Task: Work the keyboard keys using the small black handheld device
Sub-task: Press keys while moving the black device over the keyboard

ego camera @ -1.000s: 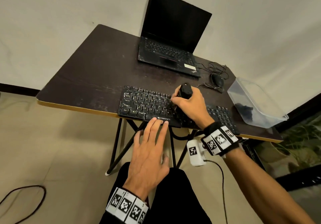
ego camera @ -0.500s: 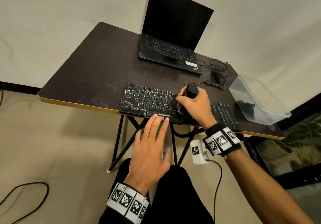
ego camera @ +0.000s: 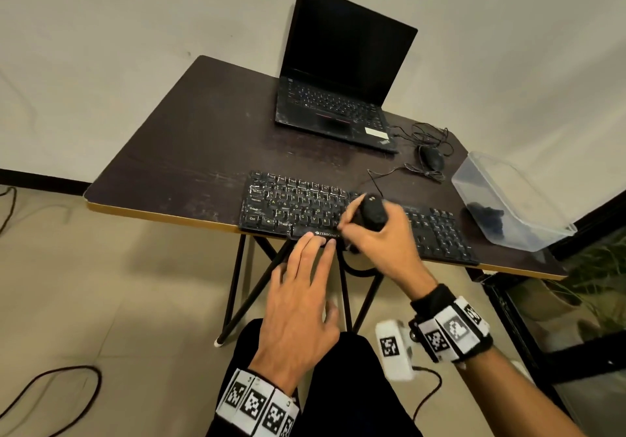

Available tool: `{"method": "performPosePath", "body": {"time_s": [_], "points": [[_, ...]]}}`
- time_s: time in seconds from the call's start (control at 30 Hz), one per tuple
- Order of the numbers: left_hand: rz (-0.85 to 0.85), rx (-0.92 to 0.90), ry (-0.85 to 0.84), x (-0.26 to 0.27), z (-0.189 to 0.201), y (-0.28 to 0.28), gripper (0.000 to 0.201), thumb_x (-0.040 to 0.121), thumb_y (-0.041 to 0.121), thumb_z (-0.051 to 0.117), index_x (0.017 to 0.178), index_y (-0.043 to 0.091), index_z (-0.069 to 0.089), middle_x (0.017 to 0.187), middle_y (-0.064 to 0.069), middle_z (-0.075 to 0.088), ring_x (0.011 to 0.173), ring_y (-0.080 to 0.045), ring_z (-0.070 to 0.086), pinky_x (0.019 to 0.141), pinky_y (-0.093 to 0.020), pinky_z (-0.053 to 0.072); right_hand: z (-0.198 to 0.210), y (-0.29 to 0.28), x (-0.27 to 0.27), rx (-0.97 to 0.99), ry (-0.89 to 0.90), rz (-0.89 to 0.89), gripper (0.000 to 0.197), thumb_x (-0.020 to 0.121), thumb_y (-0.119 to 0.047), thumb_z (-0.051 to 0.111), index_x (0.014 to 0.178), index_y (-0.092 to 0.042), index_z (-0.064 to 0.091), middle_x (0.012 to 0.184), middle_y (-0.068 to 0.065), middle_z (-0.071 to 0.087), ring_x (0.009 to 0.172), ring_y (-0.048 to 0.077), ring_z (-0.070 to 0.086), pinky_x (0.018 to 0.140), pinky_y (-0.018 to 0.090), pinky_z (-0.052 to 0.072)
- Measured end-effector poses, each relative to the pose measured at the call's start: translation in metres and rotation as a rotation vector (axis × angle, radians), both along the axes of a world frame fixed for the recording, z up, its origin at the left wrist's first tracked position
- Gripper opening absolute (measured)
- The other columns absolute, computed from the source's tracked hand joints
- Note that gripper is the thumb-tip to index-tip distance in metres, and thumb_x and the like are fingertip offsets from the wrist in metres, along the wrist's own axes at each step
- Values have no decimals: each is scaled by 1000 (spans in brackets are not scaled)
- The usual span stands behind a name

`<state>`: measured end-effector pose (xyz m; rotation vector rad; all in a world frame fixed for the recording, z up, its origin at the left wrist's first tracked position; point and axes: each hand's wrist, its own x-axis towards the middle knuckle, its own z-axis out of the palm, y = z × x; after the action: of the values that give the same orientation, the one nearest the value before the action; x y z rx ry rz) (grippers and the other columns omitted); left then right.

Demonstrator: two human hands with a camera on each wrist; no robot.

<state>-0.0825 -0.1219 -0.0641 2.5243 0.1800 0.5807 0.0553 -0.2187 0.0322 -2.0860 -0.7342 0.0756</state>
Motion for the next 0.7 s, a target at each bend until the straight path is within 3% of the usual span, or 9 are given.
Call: {"method": "performPosePath", "body": {"time_s": [0.1, 0.23, 0.37, 0.4, 0.5, 0.57, 0.63, 0.7], "points": [[-8, 4, -1, -2, 1, -1, 102, 78, 29, 74, 166, 17, 25, 171, -1, 22, 163, -19, 16, 110, -49, 51, 6, -7, 23, 52, -20, -237, 5, 78, -17, 75, 78, -21, 70, 79, 3, 77, 75, 25, 74, 79, 56, 63], [-7, 3, 2, 0, 3, 0, 97, 76, 29, 75, 162, 14, 34, 169, -2, 25, 162, -20, 18, 106, -47, 53, -3, 1, -13, -32, -26, 61, 3, 77, -25, 71, 80, -26, 70, 83, 2, 76, 79, 27, 74, 79, 53, 64], [-3, 15, 19, -1, 2, 0, 99, 78, 30, 72, 165, 16, 28, 170, 0, 25, 162, -19, 17, 108, -49, 52, -1, -9, 17, 69, -67, -251, 6, 81, -15, 75, 80, -19, 71, 79, 3, 76, 77, 25, 72, 81, 53, 61], [0, 13, 14, -1, 2, 0, 99, 78, 30, 72, 166, 16, 27, 170, 1, 24, 162, -18, 17, 108, -49, 52, 0, -11, 19, 64, -61, -257, 6, 80, -15, 75, 80, -19, 71, 80, 2, 76, 78, 24, 73, 82, 52, 61], [3, -3, 17, 0, 4, -1, 99, 78, 31, 72, 165, 15, 29, 170, 0, 25, 162, -19, 18, 106, -48, 53, -6, -11, -2, -24, -30, -34, 4, 77, -24, 72, 80, -24, 69, 82, 4, 75, 80, 31, 72, 79, 56, 62], [13, -2, 9, 0, 4, 0, 99, 77, 30, 74, 164, 15, 31, 170, 0, 25, 162, -19, 19, 106, -48, 54, -5, -16, 8, 33, 8, -94, 7, 80, -18, 74, 79, -23, 70, 83, 6, 76, 80, 34, 73, 75, 59, 63], [12, 5, 7, 0, 2, -2, 99, 77, 30, 75, 164, 15, 31, 170, 0, 25, 162, -18, 19, 107, -48, 53, 0, -22, 27, 67, -15, -256, 10, 82, -13, 76, 79, -22, 71, 81, 4, 77, 80, 29, 74, 80, 58, 63], [12, 1, 4, -1, 0, -2, 100, 76, 30, 76, 164, 16, 30, 171, 1, 25, 162, -18, 18, 107, -49, 53, 0, -22, 24, 27, -33, -214, 5, 80, -17, 75, 80, -21, 72, 83, 3, 77, 82, 26, 74, 84, 55, 63]]}}
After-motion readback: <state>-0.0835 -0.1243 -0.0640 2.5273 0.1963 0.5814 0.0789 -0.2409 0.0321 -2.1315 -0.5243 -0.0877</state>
